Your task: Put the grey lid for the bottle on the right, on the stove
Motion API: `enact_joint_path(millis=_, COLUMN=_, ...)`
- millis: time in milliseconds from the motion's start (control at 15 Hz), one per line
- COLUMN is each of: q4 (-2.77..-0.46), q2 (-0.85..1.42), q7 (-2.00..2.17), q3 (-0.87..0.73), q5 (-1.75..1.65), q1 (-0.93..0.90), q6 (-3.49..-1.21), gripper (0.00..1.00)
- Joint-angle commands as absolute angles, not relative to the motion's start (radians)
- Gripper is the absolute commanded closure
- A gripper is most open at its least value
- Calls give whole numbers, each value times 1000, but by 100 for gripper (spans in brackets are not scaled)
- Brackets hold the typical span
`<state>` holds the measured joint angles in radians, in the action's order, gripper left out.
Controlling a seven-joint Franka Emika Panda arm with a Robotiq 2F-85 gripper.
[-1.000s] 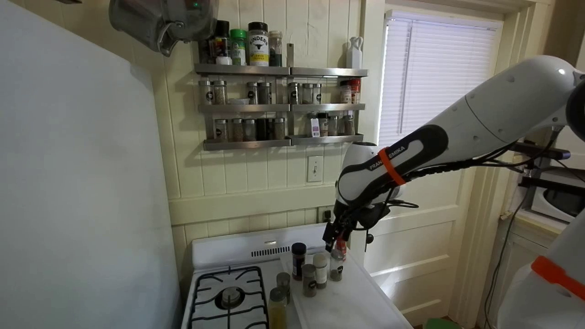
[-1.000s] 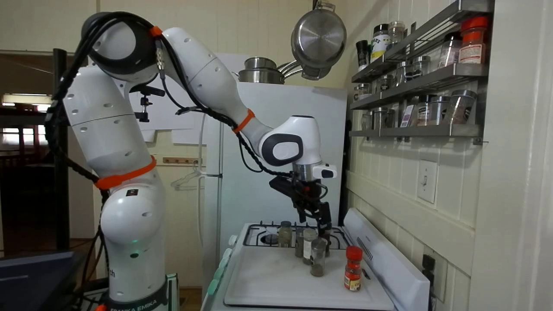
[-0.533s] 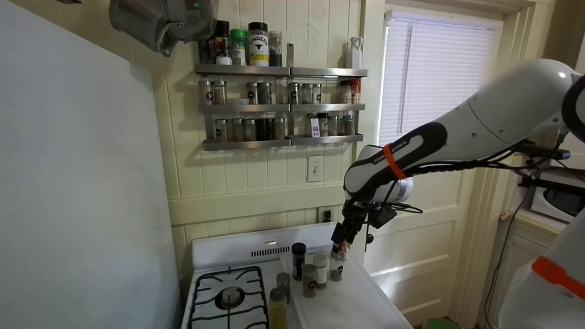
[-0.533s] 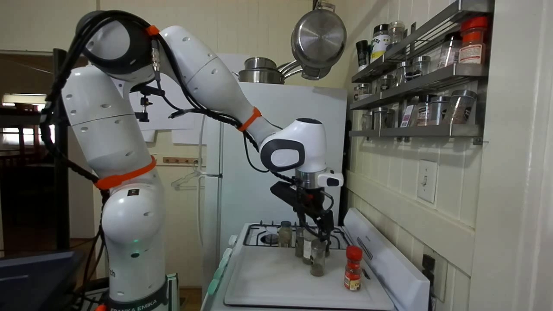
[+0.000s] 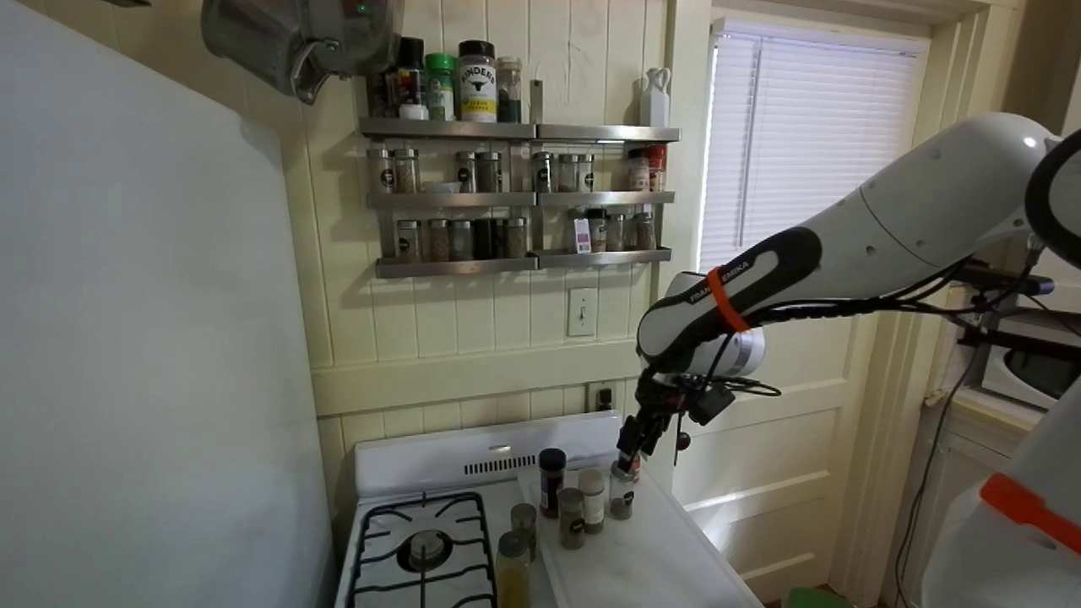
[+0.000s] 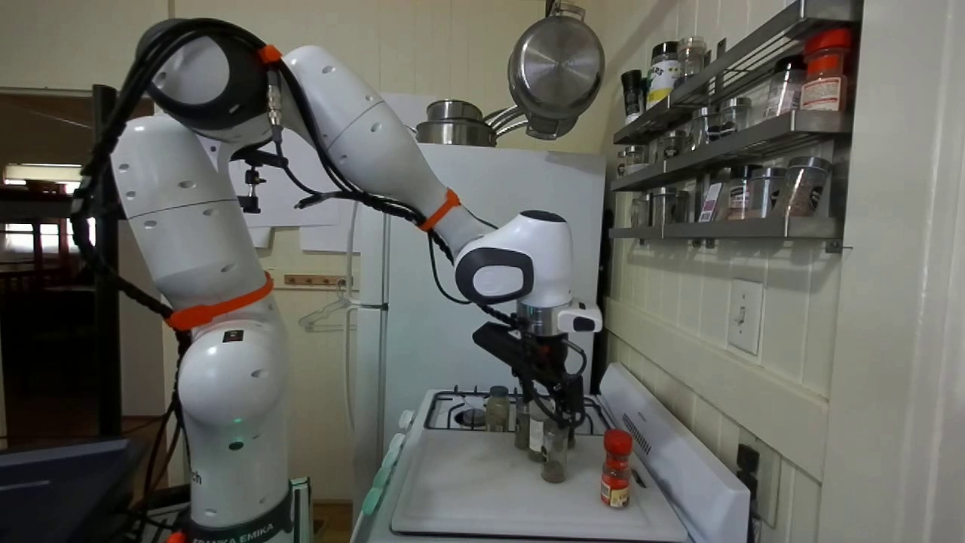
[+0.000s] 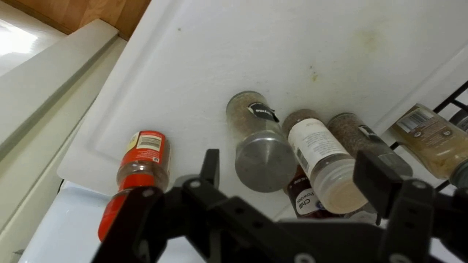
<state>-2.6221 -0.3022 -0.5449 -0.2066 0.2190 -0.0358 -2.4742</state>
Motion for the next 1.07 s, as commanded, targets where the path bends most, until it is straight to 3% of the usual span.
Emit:
enact_joint_path(millis=0, q4=-2637, q2=-284, q7=-597, q3=-223, q5=252, q1=-45, q6=-2512, gripper=0)
enact_joint_path(millis=133, q4=-2637, q2=-276, q7=-604, q3=-226, q5=254, q1=-43, q6=-2516, gripper=5)
enact_joint_path(millis=200, q4=-2637, q2=-272, q7=-610, q3=-227, q5=256, q1=-43, q6=-2519, gripper=25)
enact_joint_path(millis=400, q4=-2637, q2=-261, q7=-622, q3=-228, q5=260, q1=-41, q6=-2531, gripper=38)
enact_joint_path(millis=600, q4=-2635, q2=-252, q7=-632, q3=-228, q5=264, q1=-40, q6=-2540, gripper=24)
enact_joint_path(millis=733, q4=-2634, q2=-243, q7=-637, q3=-229, q5=270, q1=-41, q6=-2557, gripper=22)
enact_joint_path(millis=1000, q4=-2634, q2=-231, q7=-649, q3=-229, q5=286, q1=-43, q6=-2593, gripper=49)
